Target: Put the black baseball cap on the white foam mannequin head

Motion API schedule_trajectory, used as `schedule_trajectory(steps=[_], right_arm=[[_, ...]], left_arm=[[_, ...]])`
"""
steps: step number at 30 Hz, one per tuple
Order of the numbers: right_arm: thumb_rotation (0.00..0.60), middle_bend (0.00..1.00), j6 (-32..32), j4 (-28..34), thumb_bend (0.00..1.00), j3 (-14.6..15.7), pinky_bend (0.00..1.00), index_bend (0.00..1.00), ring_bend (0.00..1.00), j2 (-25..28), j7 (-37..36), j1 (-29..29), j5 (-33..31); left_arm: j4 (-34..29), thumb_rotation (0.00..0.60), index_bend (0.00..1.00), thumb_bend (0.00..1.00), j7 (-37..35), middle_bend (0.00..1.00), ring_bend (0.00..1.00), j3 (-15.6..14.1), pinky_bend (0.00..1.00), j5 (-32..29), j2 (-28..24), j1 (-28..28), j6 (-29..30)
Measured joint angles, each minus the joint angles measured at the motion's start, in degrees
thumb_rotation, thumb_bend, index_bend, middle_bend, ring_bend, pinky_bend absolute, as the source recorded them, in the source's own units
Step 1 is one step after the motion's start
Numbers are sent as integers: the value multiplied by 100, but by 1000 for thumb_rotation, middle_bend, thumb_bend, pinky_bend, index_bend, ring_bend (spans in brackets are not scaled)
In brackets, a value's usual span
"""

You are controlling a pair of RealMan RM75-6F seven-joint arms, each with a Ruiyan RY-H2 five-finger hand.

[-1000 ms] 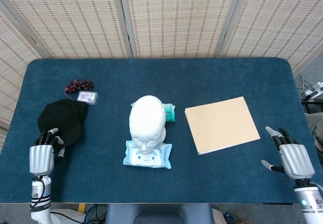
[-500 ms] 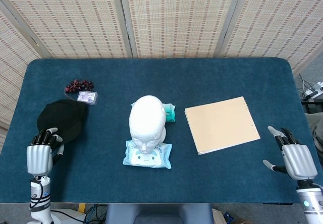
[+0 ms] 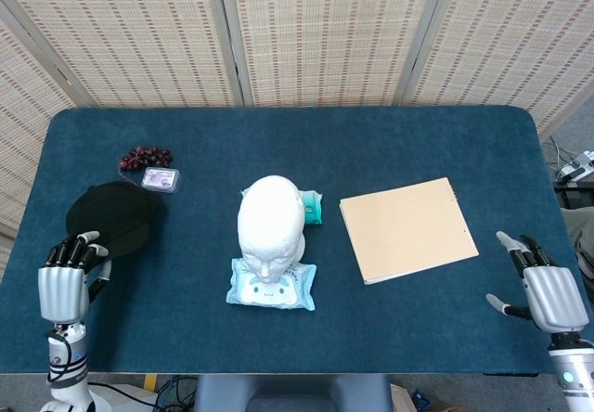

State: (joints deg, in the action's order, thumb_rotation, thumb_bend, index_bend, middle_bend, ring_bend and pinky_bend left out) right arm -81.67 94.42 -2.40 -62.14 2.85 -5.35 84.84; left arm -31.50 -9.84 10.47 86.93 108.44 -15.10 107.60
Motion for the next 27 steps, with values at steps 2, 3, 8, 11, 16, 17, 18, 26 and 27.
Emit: schedule_trajectory(steps=[2, 3, 8, 11, 16, 17, 18, 26, 27], right_arm=[[600, 234, -2, -3, 0, -2, 385, 61, 113, -2, -1, 1, 1], [600, 234, -2, -3, 0, -1, 385, 61, 113, -2, 0, 2, 3], [600, 234, -8, -3, 0, -3, 384, 61, 114, -4, 3, 6, 9], [600, 234, -6, -4, 0, -4, 384, 61, 113, -7, 8, 7, 9], [600, 234, -4, -3, 0, -6, 384, 61, 113, -7, 8, 7, 11], [600, 234, -5, -3, 0, -7, 385, 61, 113, -6, 4, 8, 9], [600, 234, -5, -4, 0, -9, 385, 61, 113, -6, -1, 8, 8], [600, 234, 8, -5, 0, -15, 384, 61, 113, 2, -12, 7, -2], [600, 234, 10, -5, 0, -15, 384, 61, 114, 2, -12, 7, -4]], left_arm=[[-28, 600, 787, 374, -10, 390, 297, 17, 414, 10, -43, -15, 82], [-44, 600, 787, 373, -14, 391, 298, 27, 415, 13, -64, -22, 117], [-205, 600, 790, 373, -14, 393, 300, 101, 416, 10, -205, -64, 261], [-346, 600, 795, 373, -4, 393, 300, 147, 416, 4, -299, -86, 328], [-622, 600, 805, 373, 30, 397, 300, 223, 416, 4, -471, -117, 459], [-684, 600, 807, 373, 37, 398, 300, 238, 416, 10, -513, -125, 499], [-723, 600, 810, 373, 41, 401, 302, 248, 416, 16, -543, -132, 530], [-921, 600, 822, 373, 84, 414, 312, 331, 424, 124, -711, -215, 811], [-931, 600, 824, 373, 87, 415, 313, 337, 425, 139, -726, -227, 841]])
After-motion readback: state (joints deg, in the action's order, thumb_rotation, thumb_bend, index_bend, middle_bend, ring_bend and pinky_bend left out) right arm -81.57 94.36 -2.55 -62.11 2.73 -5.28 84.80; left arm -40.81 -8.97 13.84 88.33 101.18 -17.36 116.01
